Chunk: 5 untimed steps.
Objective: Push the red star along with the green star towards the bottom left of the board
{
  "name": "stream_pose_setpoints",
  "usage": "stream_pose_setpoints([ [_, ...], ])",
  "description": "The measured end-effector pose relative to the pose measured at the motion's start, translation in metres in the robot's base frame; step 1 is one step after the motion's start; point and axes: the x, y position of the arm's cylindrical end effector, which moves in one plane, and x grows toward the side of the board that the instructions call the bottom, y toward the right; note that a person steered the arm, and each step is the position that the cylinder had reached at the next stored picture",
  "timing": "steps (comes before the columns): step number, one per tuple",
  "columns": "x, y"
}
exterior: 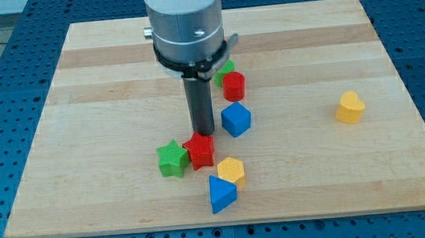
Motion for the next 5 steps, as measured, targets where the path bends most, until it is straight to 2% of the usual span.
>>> stream_pose_setpoints([
  [1,0.008,0.062],
  [2,0.023,0.078],
  [4,0.040,0.043],
  [5,0.047,-0.001],
])
